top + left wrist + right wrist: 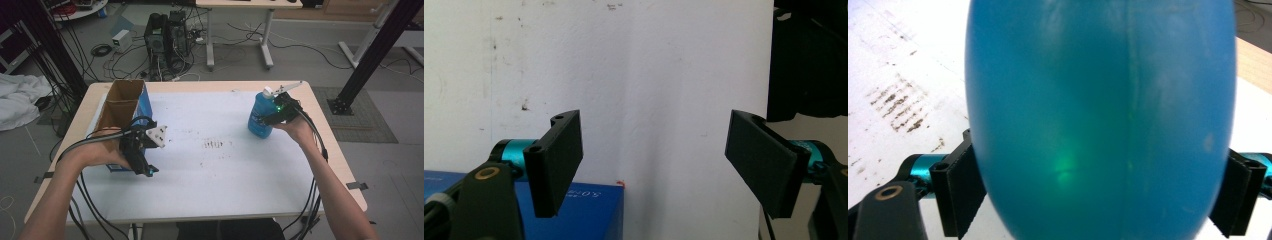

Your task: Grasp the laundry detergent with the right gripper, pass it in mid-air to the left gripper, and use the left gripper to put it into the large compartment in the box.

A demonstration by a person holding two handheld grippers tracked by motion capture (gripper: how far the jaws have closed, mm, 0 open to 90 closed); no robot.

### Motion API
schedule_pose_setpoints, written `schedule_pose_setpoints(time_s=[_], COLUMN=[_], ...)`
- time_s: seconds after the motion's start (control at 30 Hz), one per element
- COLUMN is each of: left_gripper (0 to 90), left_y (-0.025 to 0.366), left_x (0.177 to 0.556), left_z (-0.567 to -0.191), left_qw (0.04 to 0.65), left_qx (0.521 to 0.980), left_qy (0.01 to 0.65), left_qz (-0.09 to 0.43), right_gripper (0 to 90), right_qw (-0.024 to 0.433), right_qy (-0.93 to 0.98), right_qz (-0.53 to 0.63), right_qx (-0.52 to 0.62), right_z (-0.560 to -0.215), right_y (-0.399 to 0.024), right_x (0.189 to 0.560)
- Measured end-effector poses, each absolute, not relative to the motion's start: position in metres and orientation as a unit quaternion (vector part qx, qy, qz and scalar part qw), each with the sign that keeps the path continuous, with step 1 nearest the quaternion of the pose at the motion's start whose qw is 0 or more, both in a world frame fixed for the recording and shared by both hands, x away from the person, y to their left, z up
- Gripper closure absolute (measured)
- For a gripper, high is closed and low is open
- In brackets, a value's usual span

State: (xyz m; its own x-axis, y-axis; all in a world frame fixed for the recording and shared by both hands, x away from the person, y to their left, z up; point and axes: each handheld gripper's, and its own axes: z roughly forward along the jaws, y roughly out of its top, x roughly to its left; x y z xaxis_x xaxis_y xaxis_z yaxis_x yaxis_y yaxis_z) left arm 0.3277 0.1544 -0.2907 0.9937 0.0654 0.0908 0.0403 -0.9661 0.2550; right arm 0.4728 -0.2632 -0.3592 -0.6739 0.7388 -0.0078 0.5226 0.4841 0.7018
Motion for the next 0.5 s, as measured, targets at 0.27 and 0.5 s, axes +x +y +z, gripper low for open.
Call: schedule_pose_setpoints(time_s=[0.27, 0.5], left_gripper=[23.3, 23.3], left_y=[0.1548, 0.1553], left_x=[0.3273, 0.3268], left_z=[-0.2908, -0.2915], left_qw=[0.127, 0.129], left_qx=[0.99, 0.99], left_qy=[0.027, 0.03], left_qz=[0.05, 0.05], right_gripper=[12.9, 17.2], right_qw=[0.16, 0.16], right_qy=[0.844, 0.843], right_qz=[0.348, 0.342], right_qx=[0.376, 0.382], right_z=[-0.3606, -0.3604], right_y=[-0.2626, -0.2636], right_x=[0.4735, 0.4725])
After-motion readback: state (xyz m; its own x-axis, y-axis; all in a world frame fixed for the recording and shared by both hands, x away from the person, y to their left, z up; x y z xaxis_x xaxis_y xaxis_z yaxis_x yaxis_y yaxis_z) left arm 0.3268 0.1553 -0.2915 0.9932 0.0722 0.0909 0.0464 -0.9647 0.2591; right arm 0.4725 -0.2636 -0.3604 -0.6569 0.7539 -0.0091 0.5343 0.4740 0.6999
